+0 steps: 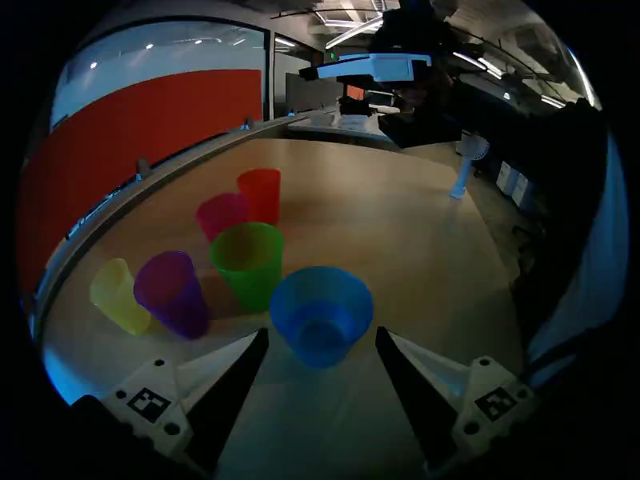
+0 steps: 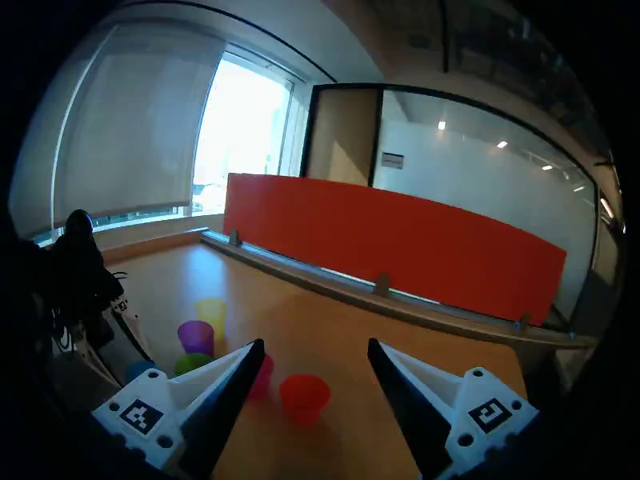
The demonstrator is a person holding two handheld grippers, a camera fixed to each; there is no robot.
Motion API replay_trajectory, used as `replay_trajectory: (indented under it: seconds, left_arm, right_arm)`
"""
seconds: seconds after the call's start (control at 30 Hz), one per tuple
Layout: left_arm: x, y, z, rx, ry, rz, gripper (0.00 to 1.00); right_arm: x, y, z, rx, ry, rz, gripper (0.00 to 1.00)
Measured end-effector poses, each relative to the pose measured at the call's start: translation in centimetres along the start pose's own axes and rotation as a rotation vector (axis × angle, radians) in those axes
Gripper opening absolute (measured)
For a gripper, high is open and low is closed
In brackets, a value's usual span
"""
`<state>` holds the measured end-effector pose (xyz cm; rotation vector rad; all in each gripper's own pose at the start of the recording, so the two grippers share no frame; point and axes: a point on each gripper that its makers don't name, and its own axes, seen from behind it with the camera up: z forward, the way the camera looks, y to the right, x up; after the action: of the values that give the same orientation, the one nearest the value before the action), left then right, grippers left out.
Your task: Pour water
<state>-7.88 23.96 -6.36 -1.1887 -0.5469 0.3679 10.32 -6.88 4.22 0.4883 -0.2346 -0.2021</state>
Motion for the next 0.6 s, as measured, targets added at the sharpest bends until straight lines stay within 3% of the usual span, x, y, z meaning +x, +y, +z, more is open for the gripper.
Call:
replay_trajectory:
  seconds: [0.3,0.6]
  left_arm:
    - [0.2,0.1,1.9,-0.012,-0.005,0.022,1.00]
    - [0.2,0.0,2.8,-0.004,-0.010,0.033,1.00]
  right_arm:
    - [-1.2,0.9,0.0,-0.018,-0.015,0.000,1.00]
    - [-1.7,1.6,-0.2,-0.031,-0.019,0.001,1.00]
